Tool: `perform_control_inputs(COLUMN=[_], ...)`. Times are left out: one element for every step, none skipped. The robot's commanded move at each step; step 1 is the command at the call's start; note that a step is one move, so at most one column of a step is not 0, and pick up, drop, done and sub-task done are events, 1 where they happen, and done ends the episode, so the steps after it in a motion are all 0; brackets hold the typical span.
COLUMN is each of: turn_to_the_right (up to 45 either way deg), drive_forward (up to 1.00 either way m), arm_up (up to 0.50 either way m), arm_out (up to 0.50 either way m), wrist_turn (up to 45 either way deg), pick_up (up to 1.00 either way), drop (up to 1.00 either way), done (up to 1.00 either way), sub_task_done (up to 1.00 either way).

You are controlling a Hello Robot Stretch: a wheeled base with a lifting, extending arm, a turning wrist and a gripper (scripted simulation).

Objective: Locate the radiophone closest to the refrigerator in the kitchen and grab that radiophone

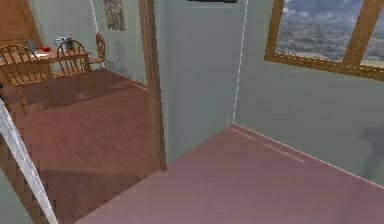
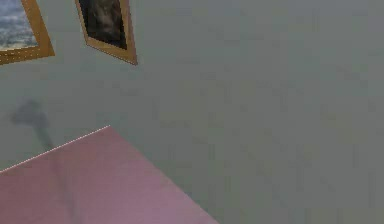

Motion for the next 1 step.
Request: perform_control_inputs(turn_to_the_right=[-6.0], drive_forward=[0.0], arm_up=[0.0], arm_out=[0.0], wrist_turn=[0.0], pick_up=[0.0], drop=[0.0], done=[0.0], sub_task_done=[0.0])
